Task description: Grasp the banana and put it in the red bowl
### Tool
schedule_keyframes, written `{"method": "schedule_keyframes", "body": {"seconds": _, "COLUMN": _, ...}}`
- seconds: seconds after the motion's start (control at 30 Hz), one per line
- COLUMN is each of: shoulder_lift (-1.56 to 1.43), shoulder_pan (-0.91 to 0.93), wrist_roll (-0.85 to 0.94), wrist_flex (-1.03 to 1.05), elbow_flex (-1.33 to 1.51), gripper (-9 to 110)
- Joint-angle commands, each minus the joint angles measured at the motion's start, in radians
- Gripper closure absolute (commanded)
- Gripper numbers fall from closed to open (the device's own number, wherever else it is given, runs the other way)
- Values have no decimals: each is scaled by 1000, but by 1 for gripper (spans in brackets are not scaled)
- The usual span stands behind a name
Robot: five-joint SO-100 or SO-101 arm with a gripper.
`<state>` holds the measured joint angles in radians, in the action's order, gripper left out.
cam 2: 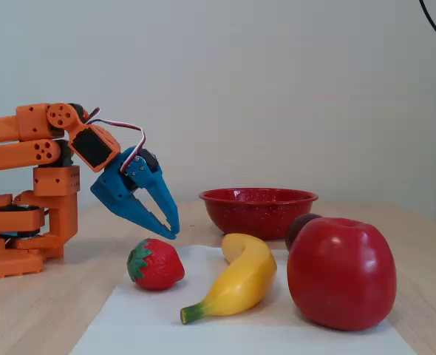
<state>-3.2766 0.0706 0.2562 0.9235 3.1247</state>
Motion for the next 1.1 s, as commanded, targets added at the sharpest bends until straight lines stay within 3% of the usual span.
{"method": "schedule_keyframes", "body": {"seconds": 0.0, "shoulder_lift": -15, "shoulder_pan": 14, "wrist_roll": -25, "wrist_flex": -2, "elbow_flex": 15, "gripper": 101}}
{"method": "schedule_keyframes", "body": {"seconds": 0.7, "shoulder_lift": 12, "shoulder_pan": 21, "wrist_roll": -37, "wrist_flex": -17, "elbow_flex": 6, "gripper": 101}}
{"method": "schedule_keyframes", "body": {"seconds": 1.07, "shoulder_lift": 272, "shoulder_pan": -17, "wrist_roll": -100, "wrist_flex": -20, "elbow_flex": -252, "gripper": 101}}
